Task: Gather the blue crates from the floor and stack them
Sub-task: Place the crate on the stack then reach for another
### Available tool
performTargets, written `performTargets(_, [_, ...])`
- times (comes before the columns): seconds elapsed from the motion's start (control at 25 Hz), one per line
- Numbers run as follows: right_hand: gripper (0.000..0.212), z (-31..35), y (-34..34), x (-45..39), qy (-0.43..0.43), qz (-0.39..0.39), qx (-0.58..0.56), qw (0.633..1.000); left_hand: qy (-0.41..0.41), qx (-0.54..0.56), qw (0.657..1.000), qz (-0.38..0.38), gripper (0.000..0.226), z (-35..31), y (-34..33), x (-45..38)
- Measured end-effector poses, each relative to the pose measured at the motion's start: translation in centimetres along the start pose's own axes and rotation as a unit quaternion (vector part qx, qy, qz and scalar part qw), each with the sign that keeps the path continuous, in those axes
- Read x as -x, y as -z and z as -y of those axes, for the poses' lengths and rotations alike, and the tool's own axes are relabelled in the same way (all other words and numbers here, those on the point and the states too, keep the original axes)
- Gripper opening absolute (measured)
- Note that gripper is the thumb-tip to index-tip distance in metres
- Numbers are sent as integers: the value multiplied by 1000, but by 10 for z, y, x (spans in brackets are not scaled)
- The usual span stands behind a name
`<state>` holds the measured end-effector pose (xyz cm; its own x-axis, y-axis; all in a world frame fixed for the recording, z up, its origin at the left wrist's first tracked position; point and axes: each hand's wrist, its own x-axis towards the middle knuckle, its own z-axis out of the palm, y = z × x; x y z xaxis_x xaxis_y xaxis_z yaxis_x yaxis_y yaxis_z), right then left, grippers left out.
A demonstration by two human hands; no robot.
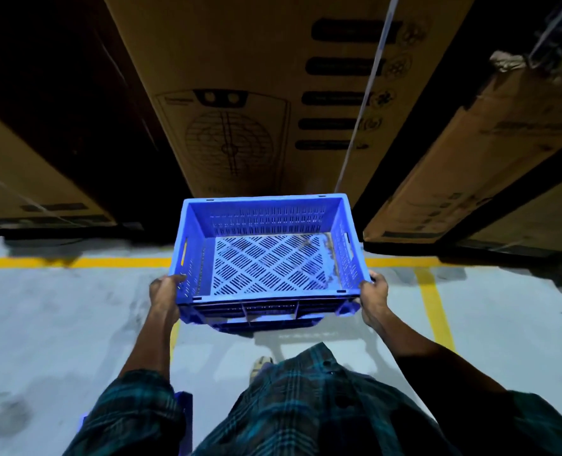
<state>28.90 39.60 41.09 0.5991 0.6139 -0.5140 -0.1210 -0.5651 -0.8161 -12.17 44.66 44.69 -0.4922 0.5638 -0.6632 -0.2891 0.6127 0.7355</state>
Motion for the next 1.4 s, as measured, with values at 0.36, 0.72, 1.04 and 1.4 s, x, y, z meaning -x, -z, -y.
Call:
performTargets(0.36, [29,20,-8,-37,-46,64,75,994,12,-31,999,32,36,12,-8,-49])
performTargets(0.72, [44,-9,8,-17,-49,41,-12,998,-38,-50,997,41,33,31,0,-44])
performTargets(1.04, [39,10,-17,-51,-35,-4,29,999,-61,-72,994,56,24,-2,-24,-63])
performTargets(1.4, [45,-22,-1,-27,-15,15,34,999,-81,-124,987,65,21,27,8,-40])
